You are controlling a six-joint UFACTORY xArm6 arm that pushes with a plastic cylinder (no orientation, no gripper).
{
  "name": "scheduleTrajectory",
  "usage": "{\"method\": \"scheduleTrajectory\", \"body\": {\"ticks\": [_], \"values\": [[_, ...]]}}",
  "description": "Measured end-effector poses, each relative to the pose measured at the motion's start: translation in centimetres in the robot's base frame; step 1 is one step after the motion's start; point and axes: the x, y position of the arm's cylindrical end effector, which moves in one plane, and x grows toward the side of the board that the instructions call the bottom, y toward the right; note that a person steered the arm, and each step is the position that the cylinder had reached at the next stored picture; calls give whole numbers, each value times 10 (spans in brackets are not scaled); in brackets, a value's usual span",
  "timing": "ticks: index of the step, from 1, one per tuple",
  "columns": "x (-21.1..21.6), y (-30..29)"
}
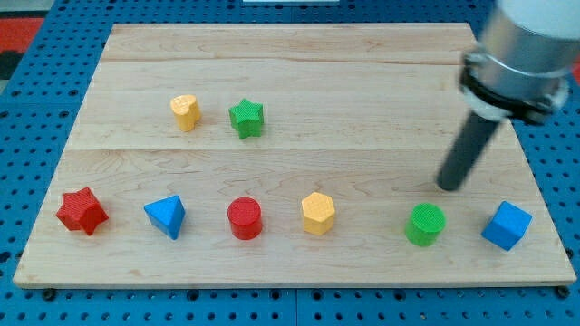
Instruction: Move the green star in between yellow pentagon and green circle
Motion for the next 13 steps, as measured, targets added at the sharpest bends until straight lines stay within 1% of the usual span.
{"method": "scheduleTrajectory", "body": {"ticks": [1, 2, 3, 4, 6, 7, 8, 9, 10, 11, 12, 13], "values": [[-53, -66], [-92, -143], [-123, -214], [-132, -278], [-121, -278], [-96, -248], [-85, -194], [-64, -152], [-39, -123], [-48, -114], [-41, -83], [-21, -77]]}}
